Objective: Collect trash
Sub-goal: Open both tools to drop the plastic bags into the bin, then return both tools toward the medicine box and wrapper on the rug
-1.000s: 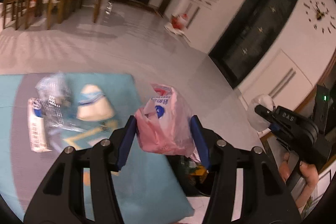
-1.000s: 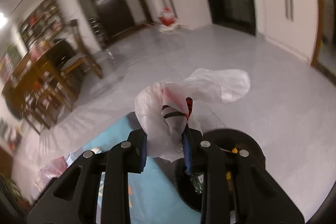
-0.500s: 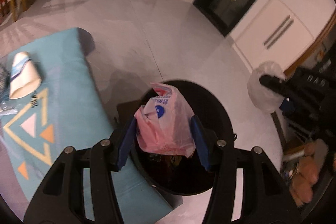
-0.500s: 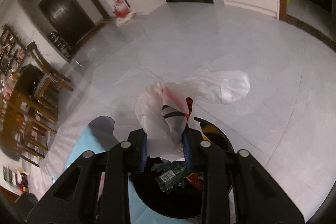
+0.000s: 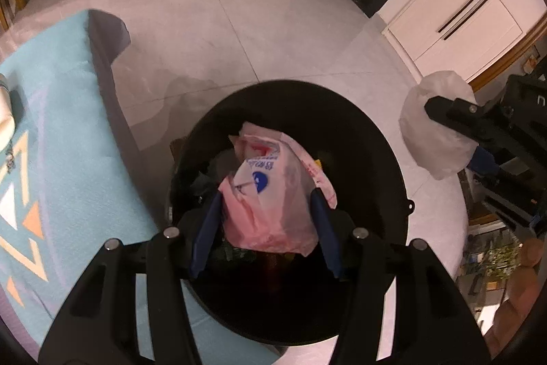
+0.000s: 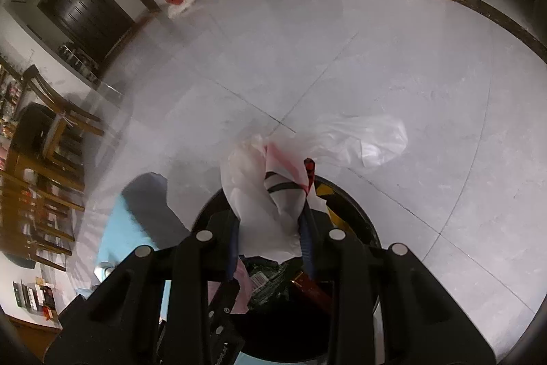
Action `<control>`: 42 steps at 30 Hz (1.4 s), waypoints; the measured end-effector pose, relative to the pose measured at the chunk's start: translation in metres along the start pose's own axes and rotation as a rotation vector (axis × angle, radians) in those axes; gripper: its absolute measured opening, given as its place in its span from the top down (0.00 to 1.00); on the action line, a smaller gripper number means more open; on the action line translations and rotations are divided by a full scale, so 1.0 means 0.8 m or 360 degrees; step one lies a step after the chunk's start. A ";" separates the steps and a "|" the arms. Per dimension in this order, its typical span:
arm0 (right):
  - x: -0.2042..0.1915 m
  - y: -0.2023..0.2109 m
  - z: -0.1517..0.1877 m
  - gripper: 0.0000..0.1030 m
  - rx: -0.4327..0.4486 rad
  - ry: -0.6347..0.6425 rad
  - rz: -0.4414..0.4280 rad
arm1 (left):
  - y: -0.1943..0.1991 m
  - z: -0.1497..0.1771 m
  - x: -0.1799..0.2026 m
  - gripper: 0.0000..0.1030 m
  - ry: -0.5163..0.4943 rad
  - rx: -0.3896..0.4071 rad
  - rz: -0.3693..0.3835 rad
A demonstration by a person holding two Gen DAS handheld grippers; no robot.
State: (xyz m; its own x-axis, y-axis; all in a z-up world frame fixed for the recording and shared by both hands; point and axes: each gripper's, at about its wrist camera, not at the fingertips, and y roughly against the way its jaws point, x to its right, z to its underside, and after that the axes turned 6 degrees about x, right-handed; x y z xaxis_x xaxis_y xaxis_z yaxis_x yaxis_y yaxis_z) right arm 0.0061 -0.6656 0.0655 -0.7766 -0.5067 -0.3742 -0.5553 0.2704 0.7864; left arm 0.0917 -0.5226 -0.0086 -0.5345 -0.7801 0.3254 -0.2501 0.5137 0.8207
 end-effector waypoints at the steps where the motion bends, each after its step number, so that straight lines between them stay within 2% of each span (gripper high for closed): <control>1: 0.000 -0.005 0.000 0.70 -0.0020 -0.0002 -0.0002 | -0.003 -0.001 -0.001 0.46 0.0012 -0.0016 0.0019; 5: 0.001 -0.015 0.003 0.70 -0.0058 0.0026 0.0086 | -0.009 -0.007 0.002 0.45 0.0000 -0.0022 0.0017; 7: 0.001 -0.021 0.003 0.69 -0.0081 0.0030 0.0083 | -0.009 -0.008 0.003 0.43 -0.0014 -0.0021 0.0010; 10: 0.002 -0.023 0.004 0.68 -0.0103 0.0038 0.0083 | -0.003 -0.009 0.001 0.33 -0.0007 -0.0003 0.0018; 14: -0.003 -0.017 0.005 0.54 -0.0108 0.0063 0.0071 | 0.016 -0.011 -0.006 0.14 -0.0008 0.0044 0.0036; 18: -0.015 -0.009 0.010 0.36 -0.0107 0.0113 0.0045 | 0.055 -0.014 -0.030 0.06 0.0022 0.0160 -0.0004; 20: -0.022 -0.004 0.011 0.33 -0.0107 0.0140 0.0009 | 0.078 -0.016 -0.047 0.04 0.0071 0.0220 -0.0029; 23: -0.034 0.006 0.014 0.28 -0.0092 0.0172 -0.0057 | 0.121 -0.019 -0.087 0.03 0.0144 0.0334 -0.0116; 26: -0.044 0.016 0.016 0.26 -0.0055 0.0206 -0.0065 | 0.168 -0.016 -0.140 0.03 0.0232 0.0447 -0.0295; 28: -0.053 0.023 0.019 0.26 -0.0028 0.0231 -0.0077 | 0.206 -0.009 -0.192 0.03 0.0341 0.0535 -0.0460; 29: -0.061 0.027 0.021 0.26 -0.0015 0.0250 -0.0102 | 0.216 -0.006 -0.207 0.03 0.0373 0.0554 -0.0509; 31: -0.075 0.030 0.025 0.26 -0.0008 0.0280 -0.0140 | 0.243 0.006 -0.260 0.03 0.0500 0.0586 -0.0689; 34: -0.108 0.031 0.036 0.26 -0.0008 0.0367 -0.0194 | 0.258 0.023 -0.327 0.03 0.0694 0.0552 -0.0826; 36: -0.131 0.028 0.047 0.26 -0.0024 0.0436 -0.0242 | 0.257 0.038 -0.371 0.03 0.0841 0.0506 -0.0865; 39: -0.164 0.022 0.064 0.26 -0.0073 0.0514 -0.0329 | 0.245 0.059 -0.412 0.05 0.0967 0.0466 -0.0827; 41: -0.187 0.017 0.078 0.26 -0.0112 0.0586 -0.0365 | 0.235 0.068 -0.430 0.07 0.1036 0.0444 -0.0769; 42: -0.197 0.017 0.084 0.26 -0.0122 0.0628 -0.0382 | 0.226 0.073 -0.436 0.11 0.1073 0.0433 -0.0693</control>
State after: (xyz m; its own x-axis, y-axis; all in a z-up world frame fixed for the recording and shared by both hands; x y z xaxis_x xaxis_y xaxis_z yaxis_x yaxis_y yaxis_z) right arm 0.1014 -0.5268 0.1019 -0.4483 -0.8241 -0.3462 -0.6702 0.0537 0.7402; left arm 0.1858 -0.1364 -0.0012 0.2290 -0.9300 0.2875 -0.5535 0.1185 0.8244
